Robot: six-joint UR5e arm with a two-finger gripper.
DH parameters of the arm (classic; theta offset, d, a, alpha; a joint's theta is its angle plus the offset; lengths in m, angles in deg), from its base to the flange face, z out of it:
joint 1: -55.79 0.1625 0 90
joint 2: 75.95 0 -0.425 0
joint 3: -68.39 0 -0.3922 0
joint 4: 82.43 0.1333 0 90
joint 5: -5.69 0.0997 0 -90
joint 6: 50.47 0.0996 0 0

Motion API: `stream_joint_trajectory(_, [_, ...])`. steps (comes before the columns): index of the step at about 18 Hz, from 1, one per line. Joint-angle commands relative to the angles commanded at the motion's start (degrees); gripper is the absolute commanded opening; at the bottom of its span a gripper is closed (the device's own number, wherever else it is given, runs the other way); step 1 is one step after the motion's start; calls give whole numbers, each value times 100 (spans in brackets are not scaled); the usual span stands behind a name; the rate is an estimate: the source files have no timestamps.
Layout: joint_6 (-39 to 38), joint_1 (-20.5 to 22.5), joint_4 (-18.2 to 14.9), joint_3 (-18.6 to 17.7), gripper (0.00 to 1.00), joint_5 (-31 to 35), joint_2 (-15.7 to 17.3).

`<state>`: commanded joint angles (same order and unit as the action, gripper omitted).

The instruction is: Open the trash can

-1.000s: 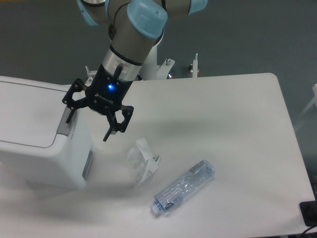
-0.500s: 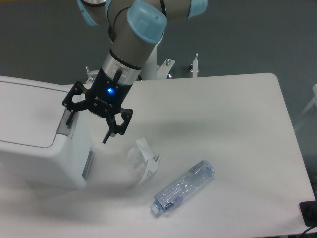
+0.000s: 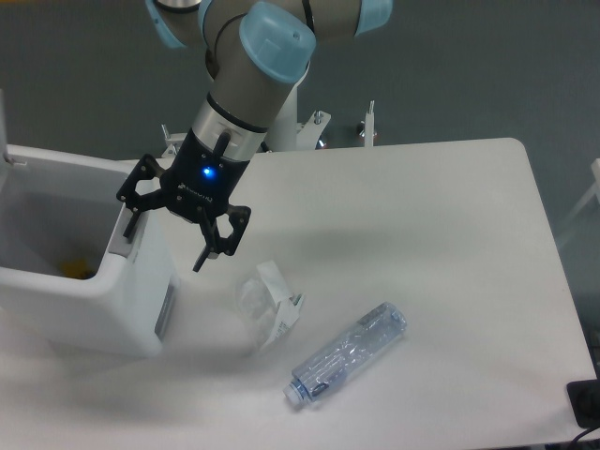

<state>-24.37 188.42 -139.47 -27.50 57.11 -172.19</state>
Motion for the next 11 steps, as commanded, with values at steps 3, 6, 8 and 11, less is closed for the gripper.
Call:
stream_joint_trajectory(3, [18,384,71,430,100,-9,-61])
stream_joint_trajectory(6, [87,693,71,782,100,-9,-342])
stream_joint_trajectory(8, [193,913,79,914,100,-9,-535])
stream_joint_trajectory(11, [806,1352,88,907,100,0,-790])
